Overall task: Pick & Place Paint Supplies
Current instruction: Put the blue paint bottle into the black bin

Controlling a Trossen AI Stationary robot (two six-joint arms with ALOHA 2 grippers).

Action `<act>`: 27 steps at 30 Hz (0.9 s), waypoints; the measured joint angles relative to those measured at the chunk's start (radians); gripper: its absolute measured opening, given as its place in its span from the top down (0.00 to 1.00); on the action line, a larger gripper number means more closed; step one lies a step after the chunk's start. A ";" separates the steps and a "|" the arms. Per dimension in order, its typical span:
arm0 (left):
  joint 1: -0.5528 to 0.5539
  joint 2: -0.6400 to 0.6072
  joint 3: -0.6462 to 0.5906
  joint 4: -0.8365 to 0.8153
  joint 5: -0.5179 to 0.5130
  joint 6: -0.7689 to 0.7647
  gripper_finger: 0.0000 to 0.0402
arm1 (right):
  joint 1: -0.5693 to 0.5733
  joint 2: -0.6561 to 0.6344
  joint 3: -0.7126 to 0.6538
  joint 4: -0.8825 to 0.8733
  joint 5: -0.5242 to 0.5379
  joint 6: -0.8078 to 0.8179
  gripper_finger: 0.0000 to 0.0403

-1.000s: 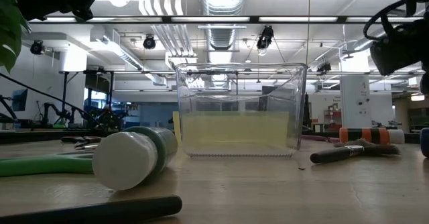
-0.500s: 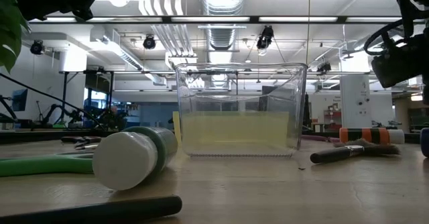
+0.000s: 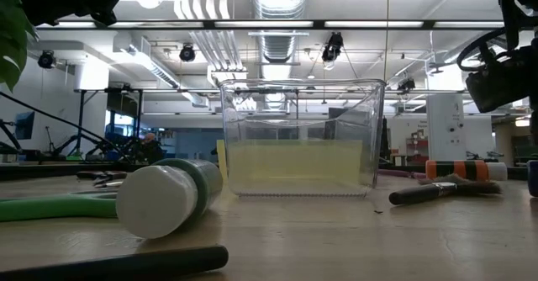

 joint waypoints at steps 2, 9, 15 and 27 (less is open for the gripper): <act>0.000 0.000 0.000 0.000 0.000 0.000 0.59 | 0.000 0.000 0.003 0.002 0.017 -0.012 0.66; 0.000 0.000 0.000 0.000 0.000 0.000 0.59 | 0.000 0.000 0.014 0.000 0.022 -0.068 0.74; 0.000 0.000 0.000 -0.020 0.000 0.001 0.59 | -0.002 -0.011 0.074 -0.005 0.020 -0.133 0.68; -0.001 0.250 0.081 -0.010 0.006 0.027 0.59 | -0.040 -0.055 0.284 -0.006 0.051 -0.349 0.64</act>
